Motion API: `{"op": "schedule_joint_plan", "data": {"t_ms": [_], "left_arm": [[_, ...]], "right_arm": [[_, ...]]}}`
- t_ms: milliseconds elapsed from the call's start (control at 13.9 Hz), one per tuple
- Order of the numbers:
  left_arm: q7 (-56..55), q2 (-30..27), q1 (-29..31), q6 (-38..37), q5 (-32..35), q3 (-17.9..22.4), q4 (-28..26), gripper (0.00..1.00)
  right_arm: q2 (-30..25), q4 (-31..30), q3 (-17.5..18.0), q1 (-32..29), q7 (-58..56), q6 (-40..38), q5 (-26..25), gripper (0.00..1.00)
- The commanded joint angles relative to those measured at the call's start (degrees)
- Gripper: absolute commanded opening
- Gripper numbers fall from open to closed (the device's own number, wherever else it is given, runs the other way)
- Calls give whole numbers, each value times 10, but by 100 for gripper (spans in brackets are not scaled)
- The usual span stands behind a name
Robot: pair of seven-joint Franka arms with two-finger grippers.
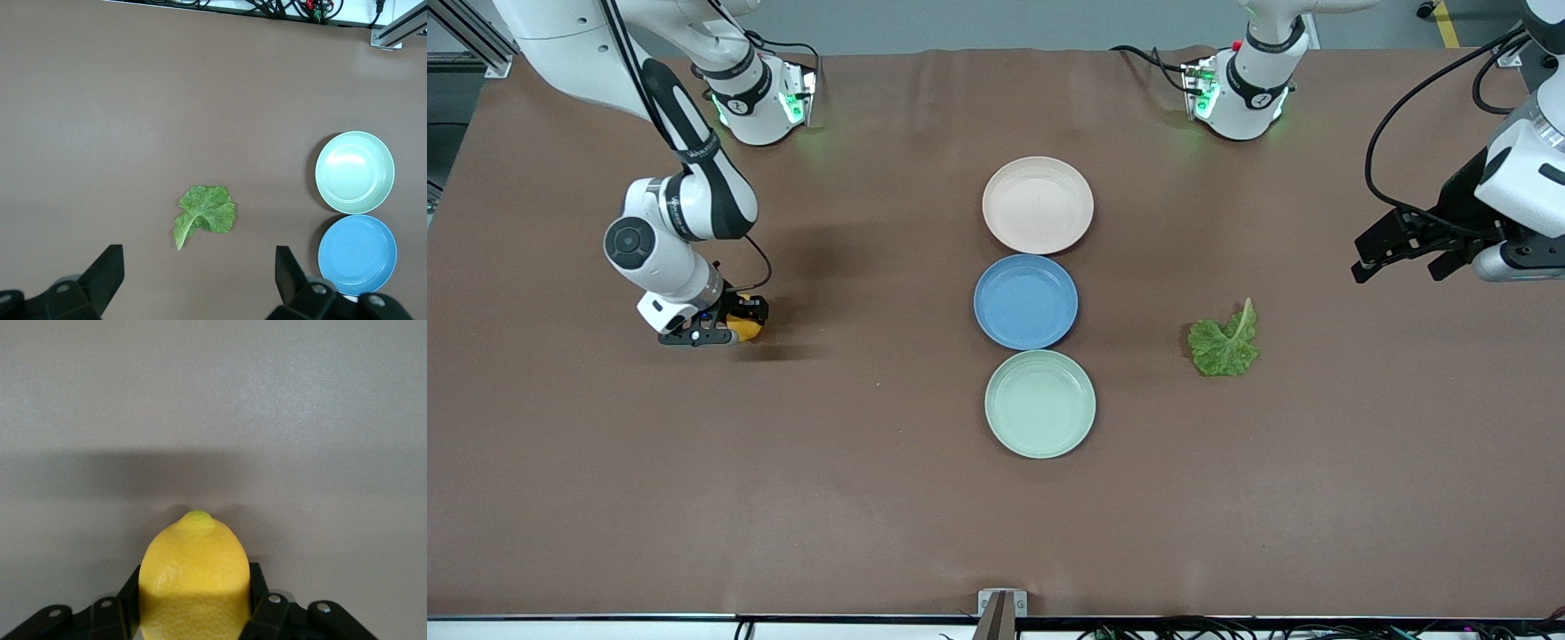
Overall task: Pick lemon and lettuce from plates
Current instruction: 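Open the right gripper to release the lemon on the table and lift away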
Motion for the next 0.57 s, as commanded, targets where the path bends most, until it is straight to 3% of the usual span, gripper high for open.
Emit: {"op": "schedule_joint_plan", "data": {"t_ms": [0,502], "left_arm": [[-1,-2,-2,-12,11,-3,14,100],[3,-3,0,-14,11,-3,13,100]], "right_arm": [[-5,-11,10,-6,-8,7,3,11],[-4,-10,12,-6,-7,6,3,11]]}}
